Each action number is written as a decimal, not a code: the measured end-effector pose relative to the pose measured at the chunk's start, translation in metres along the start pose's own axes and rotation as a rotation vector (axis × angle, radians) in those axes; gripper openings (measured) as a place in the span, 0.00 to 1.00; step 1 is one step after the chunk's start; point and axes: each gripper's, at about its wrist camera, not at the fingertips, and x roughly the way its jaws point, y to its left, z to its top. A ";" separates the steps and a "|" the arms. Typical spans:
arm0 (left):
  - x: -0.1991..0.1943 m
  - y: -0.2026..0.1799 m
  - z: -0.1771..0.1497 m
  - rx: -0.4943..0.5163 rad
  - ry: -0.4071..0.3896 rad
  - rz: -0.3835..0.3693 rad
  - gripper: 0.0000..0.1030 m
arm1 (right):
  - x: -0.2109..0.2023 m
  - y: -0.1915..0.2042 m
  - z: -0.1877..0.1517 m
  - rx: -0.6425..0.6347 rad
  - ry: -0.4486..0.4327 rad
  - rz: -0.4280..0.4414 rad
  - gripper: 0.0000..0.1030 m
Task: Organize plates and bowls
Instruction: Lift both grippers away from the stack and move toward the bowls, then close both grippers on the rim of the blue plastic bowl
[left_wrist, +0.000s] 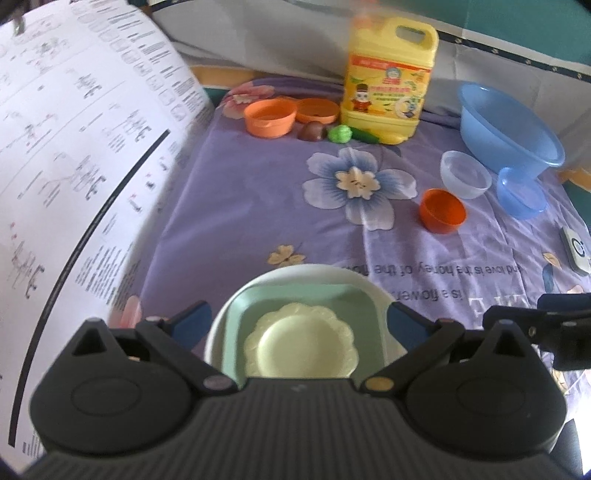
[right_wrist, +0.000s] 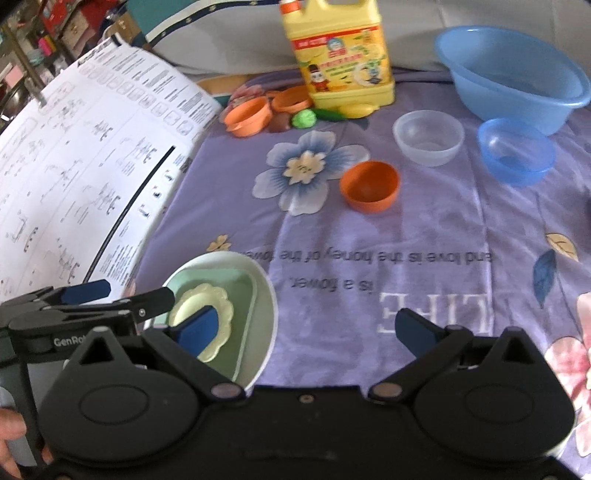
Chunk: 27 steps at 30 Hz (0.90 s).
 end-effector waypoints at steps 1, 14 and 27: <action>0.001 -0.005 0.002 0.008 0.000 -0.002 1.00 | -0.001 -0.003 0.000 0.007 -0.004 -0.005 1.00; 0.027 -0.105 0.047 0.125 -0.009 -0.063 1.00 | -0.028 -0.106 0.016 0.135 -0.078 -0.119 1.00; 0.086 -0.233 0.107 0.114 0.000 -0.163 1.00 | -0.034 -0.234 0.069 0.291 -0.151 -0.216 0.99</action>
